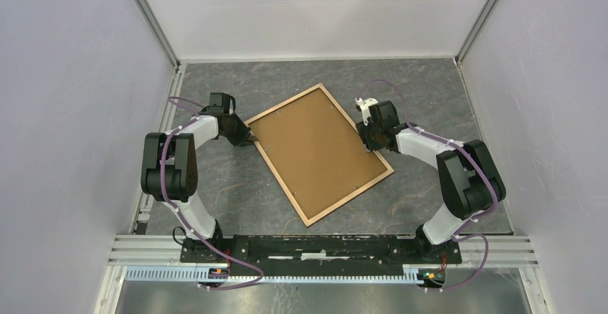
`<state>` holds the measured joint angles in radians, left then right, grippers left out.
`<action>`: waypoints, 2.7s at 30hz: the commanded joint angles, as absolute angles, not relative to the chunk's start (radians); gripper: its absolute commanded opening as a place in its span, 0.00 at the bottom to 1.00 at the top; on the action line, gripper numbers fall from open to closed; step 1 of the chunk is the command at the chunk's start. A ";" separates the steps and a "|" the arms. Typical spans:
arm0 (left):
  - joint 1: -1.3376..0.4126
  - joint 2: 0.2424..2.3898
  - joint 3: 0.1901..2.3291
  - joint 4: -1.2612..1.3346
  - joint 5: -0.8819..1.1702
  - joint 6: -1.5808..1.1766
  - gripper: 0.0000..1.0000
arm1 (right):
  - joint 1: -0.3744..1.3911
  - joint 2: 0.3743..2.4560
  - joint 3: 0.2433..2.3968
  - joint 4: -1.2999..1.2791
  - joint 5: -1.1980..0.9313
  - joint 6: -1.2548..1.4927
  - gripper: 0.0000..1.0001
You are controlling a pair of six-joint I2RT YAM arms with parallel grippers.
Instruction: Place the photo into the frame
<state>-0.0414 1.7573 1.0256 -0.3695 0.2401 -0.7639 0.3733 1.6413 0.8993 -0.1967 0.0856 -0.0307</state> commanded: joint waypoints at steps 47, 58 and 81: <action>-0.792 1.245 0.922 -0.369 0.142 -0.376 1.00 | 0.382 1.342 0.742 -0.681 0.081 1.131 0.52; -1.127 1.427 0.993 -0.359 -0.048 -0.312 0.98 | 0.382 1.358 0.668 -0.599 0.099 1.155 0.31; -1.388 1.727 1.194 -0.491 -0.445 -0.258 1.00 | 0.382 1.272 0.794 -0.667 -0.112 1.271 0.00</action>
<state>-1.3304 1.6455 1.0782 -0.4274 -0.2760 -0.3195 0.3729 1.3487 0.7212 -0.6502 -0.0116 1.2114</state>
